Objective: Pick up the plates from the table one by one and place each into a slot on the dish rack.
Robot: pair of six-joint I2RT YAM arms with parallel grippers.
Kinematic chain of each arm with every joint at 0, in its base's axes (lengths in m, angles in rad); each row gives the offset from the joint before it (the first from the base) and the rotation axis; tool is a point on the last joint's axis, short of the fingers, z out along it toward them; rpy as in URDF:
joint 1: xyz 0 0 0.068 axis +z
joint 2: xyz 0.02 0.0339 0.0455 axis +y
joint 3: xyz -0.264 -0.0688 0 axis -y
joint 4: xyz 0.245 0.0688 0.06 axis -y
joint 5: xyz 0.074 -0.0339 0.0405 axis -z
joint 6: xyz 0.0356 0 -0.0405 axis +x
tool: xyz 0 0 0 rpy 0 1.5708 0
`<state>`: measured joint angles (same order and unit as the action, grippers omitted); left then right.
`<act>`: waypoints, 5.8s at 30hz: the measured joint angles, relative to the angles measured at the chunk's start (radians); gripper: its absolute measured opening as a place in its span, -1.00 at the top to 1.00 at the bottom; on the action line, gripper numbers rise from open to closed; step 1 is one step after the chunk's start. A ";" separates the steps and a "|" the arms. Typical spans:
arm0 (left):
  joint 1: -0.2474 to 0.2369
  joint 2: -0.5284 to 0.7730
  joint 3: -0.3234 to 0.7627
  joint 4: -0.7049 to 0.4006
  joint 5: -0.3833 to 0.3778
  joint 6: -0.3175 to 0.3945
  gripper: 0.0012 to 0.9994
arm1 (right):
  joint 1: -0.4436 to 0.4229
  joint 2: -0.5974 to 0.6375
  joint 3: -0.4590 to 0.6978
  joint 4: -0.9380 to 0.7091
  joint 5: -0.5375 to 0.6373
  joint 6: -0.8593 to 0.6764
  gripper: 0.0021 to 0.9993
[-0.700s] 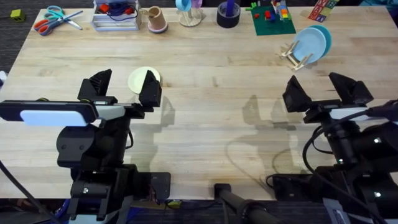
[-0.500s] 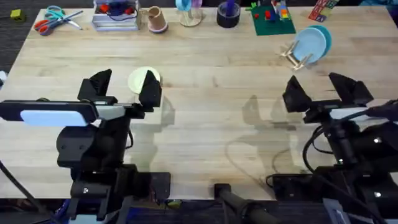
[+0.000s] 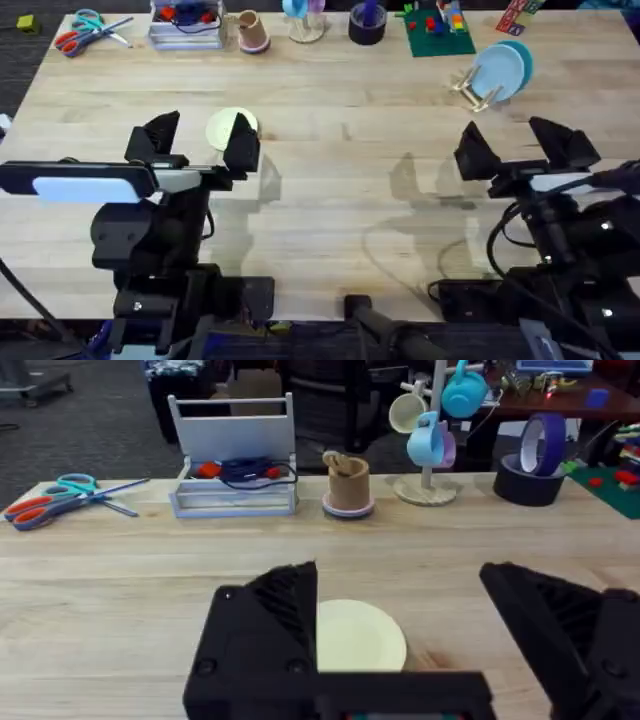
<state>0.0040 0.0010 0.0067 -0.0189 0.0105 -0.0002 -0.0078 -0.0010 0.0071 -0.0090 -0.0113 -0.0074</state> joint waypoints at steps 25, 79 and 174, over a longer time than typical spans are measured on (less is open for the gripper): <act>0.000 0.014 0.503 -0.423 0.000 0.001 -0.99 | 0.000 0.000 0.256 -0.090 -0.004 -0.057 -0.99; 0.000 1.178 1.722 -1.328 0.120 -0.001 -0.99 | -0.004 1.176 1.641 -1.237 -0.009 -0.068 -0.99; 0.523 1.843 1.435 -1.417 0.832 0.606 0.92 | -0.004 1.186 1.641 -1.253 -0.011 -0.068 -0.99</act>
<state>0.5273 1.8443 1.4418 -1.4358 0.8425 0.6062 -0.0116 1.1847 1.6485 -1.2620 -0.0227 -0.0753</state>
